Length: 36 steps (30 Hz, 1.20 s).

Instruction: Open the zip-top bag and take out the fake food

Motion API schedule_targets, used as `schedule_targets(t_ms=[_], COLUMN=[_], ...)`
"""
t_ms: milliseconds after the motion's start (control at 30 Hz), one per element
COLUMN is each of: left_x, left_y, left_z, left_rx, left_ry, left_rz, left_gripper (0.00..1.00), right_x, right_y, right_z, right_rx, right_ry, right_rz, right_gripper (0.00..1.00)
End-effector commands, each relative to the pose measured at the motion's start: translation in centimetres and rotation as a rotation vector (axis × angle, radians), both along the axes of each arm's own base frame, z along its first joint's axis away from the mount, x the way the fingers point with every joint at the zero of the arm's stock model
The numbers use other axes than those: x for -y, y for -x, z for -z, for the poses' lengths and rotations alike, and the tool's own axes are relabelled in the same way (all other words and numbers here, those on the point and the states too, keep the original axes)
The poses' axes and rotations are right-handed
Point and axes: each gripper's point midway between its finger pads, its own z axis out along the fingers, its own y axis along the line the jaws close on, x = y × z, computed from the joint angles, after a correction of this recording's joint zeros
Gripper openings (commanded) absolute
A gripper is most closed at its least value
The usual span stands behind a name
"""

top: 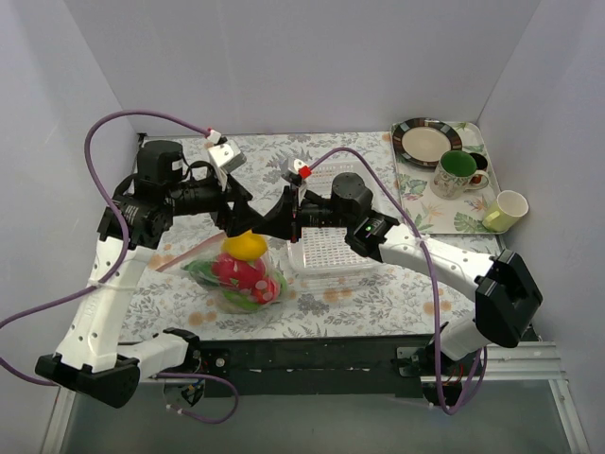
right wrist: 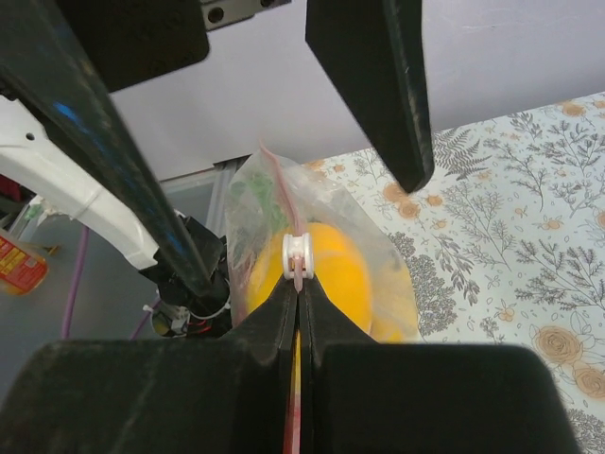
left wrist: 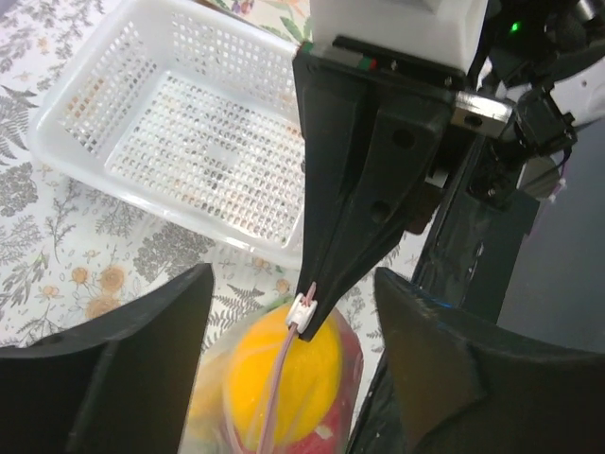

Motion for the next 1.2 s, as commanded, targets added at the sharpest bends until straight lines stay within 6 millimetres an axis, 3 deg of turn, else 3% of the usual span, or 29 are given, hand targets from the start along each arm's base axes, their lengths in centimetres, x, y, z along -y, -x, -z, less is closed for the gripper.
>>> schedule_targets(t_ms=[0, 100, 367, 500, 767, 900, 1167], left_x=[0.1, 0.2, 0.2, 0.4, 0.3, 0.2, -0.5], left_y=[2.0, 3.3, 3.6, 3.4, 3.3, 3.8, 4.3], left_z=[1.9, 1.9, 2.1, 1.9, 1.0, 1.4, 3.1], left_rx=[-0.051, -0.09, -0.114, -0.108, -0.082, -0.101, -0.128], left_ry=[-0.032, -0.032, -0.05, -0.044, -0.041, -0.056, -0.098], left_rz=[0.11, 0.161, 0.194, 0.207, 0.209, 0.226, 0.213], left_gripper=[0.59, 0.45, 0.4, 0.3, 0.2, 0.1, 0.04], right_x=[0.9, 1.0, 1.3, 1.2, 1.1, 1.1, 1.2], right_y=[0.9, 0.7, 0.8, 0.8, 1.0, 1.1, 0.7], right_z=[-6.1, -6.1, -6.3, -6.3, -5.2, -5.1, -6.2], right_rx=[0.115, 0.131, 0.133, 0.125, 0.097, 0.097, 0.121], right_ry=[-0.126, -0.111, -0.107, -0.107, -0.087, -0.088, -0.097], right_rz=[-0.012, 0.003, -0.007, -0.014, -0.034, -0.036, -0.011], right_gripper=[0.01, 0.01, 0.01, 0.01, 0.01, 0.01, 0.01])
